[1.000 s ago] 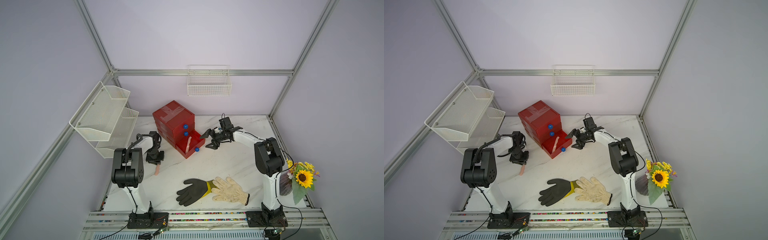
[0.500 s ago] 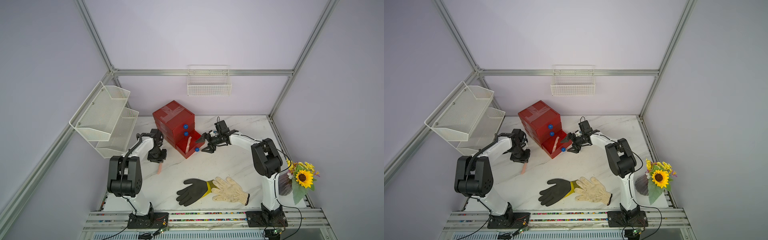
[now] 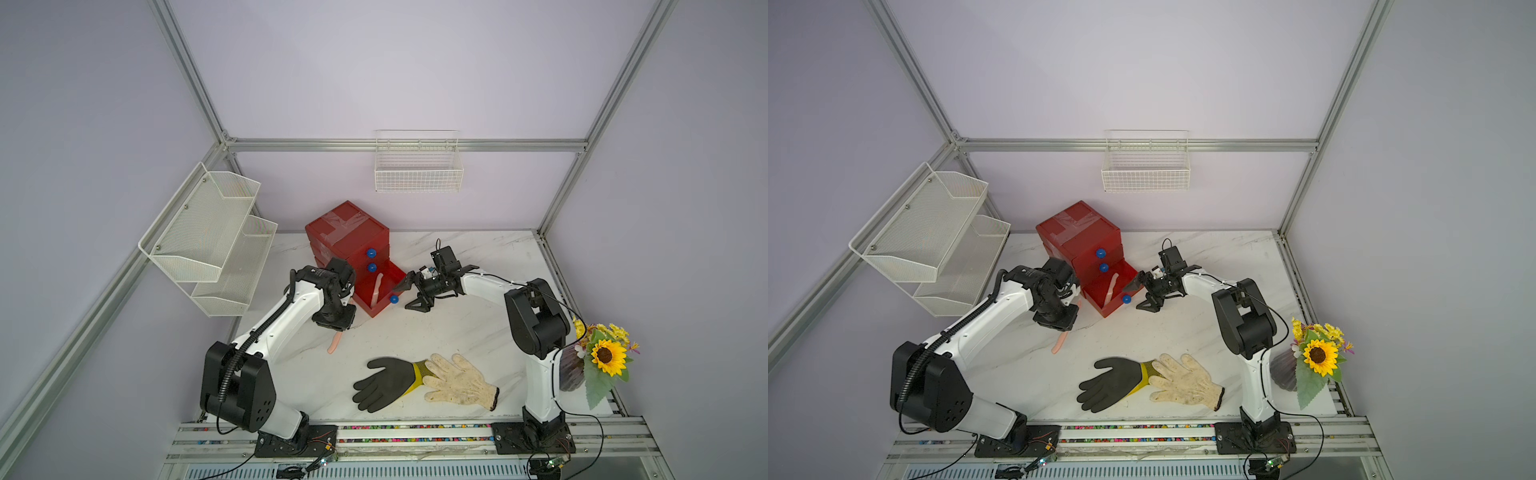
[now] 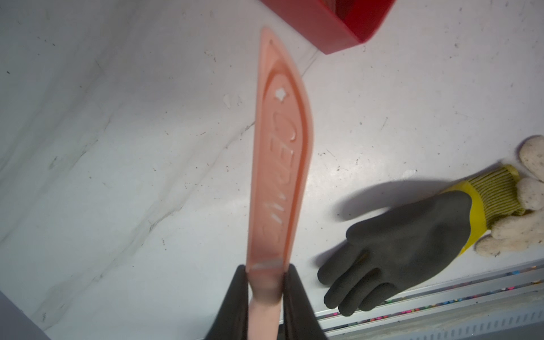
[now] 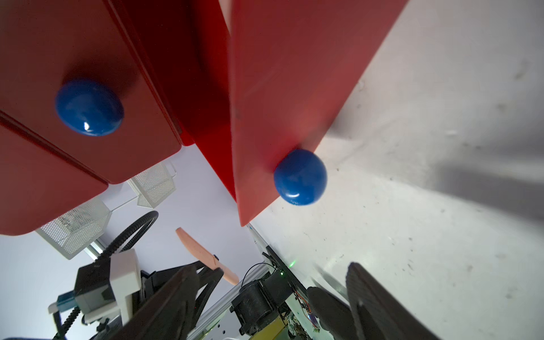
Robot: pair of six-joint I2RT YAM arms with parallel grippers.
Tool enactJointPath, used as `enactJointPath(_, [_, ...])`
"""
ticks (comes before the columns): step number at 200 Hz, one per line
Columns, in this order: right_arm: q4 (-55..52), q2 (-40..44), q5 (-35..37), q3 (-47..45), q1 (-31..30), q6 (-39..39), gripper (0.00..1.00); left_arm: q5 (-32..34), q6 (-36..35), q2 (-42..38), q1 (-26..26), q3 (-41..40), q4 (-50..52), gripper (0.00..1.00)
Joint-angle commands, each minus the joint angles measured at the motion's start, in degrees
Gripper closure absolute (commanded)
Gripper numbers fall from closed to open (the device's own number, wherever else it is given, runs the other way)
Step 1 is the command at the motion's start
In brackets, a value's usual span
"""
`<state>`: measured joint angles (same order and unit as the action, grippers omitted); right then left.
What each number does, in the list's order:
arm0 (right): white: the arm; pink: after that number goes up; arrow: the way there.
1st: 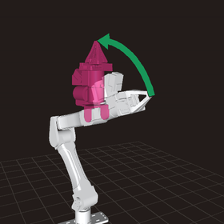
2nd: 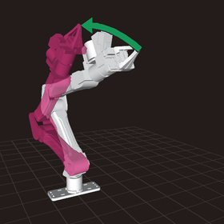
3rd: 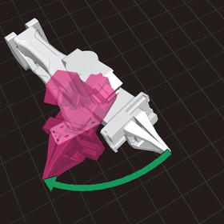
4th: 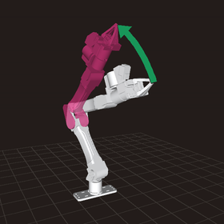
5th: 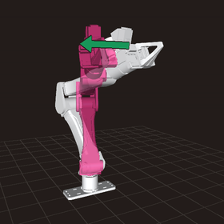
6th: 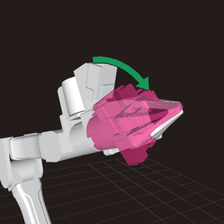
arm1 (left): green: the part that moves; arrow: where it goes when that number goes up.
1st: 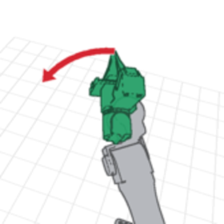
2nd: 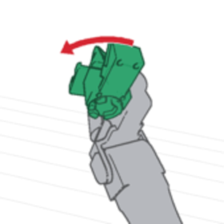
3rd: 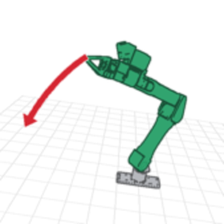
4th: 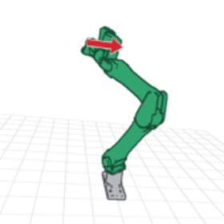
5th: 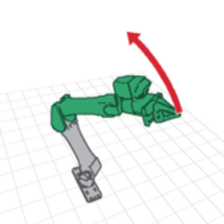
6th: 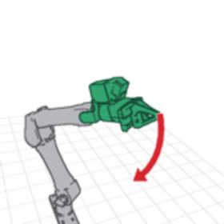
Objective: Place the fruit knives into the drawer by color
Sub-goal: Pick up the fruit knife from the center of the board, then place the fruit knife in the drawer.
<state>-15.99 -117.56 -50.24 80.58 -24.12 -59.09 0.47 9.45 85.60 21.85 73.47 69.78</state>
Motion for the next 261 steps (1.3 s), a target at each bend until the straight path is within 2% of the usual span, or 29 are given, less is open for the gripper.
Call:
enactJointPath(1, [1.92, 4.8, 1.86, -1.71, 2.24, 0.46, 0.18, 4.04, 0.0, -1.21, 3.23, 5.29, 1.1, 0.97])
enactJointPath(29, [1.75, 7.34, 2.17, -4.3, 4.28, 0.82, 0.18, 6.69, -1.81, 2.74, 4.9, 12.11, -4.67, 0.96])
enactJointPath(85, [1.01, 10.09, 2.55, -7.09, 6.31, 1.04, 0.18, 8.76, -6.78, 19.71, 5.21, 25.4, -11.25, 0.95])
enactJointPath(134, [0.52, 10.72, 2.13, -8.54, 8.32, 1.45, 0.18, 10.25, -8.89, 28.66, 5.31, 31.55, -15.17, 0.95])
enactJointPath(187, [0.59, 9.81, 1.72, -7.99, 9.17, 1.43, 0.18, 10.74, -9.76, 32.25, 5.42, 32.81, -17.84, 0.91])
enactJointPath(202, [0.81, 9.61, 1.86, -7.97, 9.16, 1.37, 0.18, 10.57, -10.35, 32.53, 5.43, 32.79, -17.45, 0.83])
enactJointPath(219, [0.91, 9.32, 1.88, -7.98, 9.14, 1.41, 0.18, 9.32, -10.86, 31.99, 5.6, 32.86, -17.31, 0.46])
enactJointPath(230, [1.17, 9.02, 1.98, -8.06, 9.11, 1.39, 0.18, 7.21, -11.28, 31.41, 5.81, 33.98, -17.0, 0.33])
enactJointPath(252, [3.02, 8.6, 1.9, -8.88, 9.13, 0.2, 0.19, 0.74, -10.02, 29.35, 5.95, 36.83, -16.68, 0.23])
enactJointPath(261, [4.15, 8.34, 1.73, -9.53, 9.1, -0.74, 0.27, -0.76, -8.61, 28.6, 6.03, 37.61, -16.86, 0.23])
